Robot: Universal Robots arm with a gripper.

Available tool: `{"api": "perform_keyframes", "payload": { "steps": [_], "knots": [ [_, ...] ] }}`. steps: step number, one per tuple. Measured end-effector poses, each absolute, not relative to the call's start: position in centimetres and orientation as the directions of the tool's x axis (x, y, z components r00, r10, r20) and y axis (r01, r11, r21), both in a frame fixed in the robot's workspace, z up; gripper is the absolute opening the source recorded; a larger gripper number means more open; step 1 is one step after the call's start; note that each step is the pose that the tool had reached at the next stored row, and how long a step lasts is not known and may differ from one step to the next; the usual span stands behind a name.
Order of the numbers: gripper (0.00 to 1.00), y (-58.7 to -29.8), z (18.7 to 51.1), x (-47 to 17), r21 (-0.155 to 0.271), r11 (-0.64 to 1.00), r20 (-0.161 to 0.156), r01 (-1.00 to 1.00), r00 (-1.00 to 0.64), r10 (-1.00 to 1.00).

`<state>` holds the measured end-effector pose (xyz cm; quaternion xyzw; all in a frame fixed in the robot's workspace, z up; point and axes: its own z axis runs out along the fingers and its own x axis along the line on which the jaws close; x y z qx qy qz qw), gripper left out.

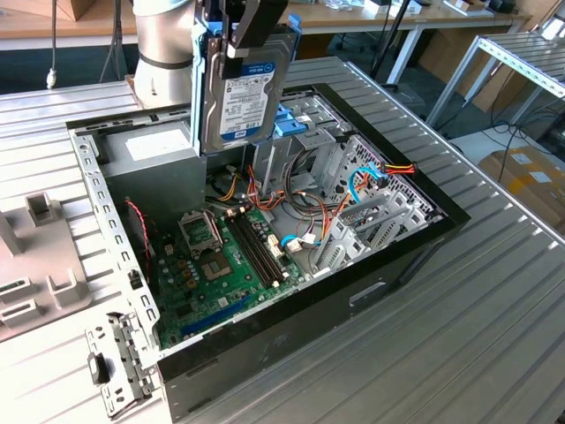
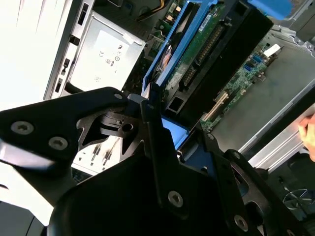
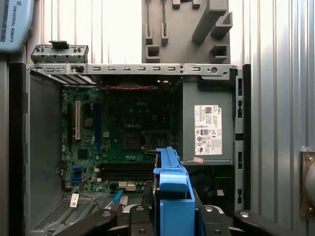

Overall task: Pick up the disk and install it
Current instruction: 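Pick up the disk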

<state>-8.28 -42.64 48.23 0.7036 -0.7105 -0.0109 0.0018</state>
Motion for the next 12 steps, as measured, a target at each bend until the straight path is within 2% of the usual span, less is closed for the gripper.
{"api": "perform_keyframes", "payload": {
  "steps": [12],
  "knots": [
    [0.37, -44.6, 48.2, -8.3, 0.018, 0.01, -0.013, -1.0, -0.01, -1.0]
  ]
}}
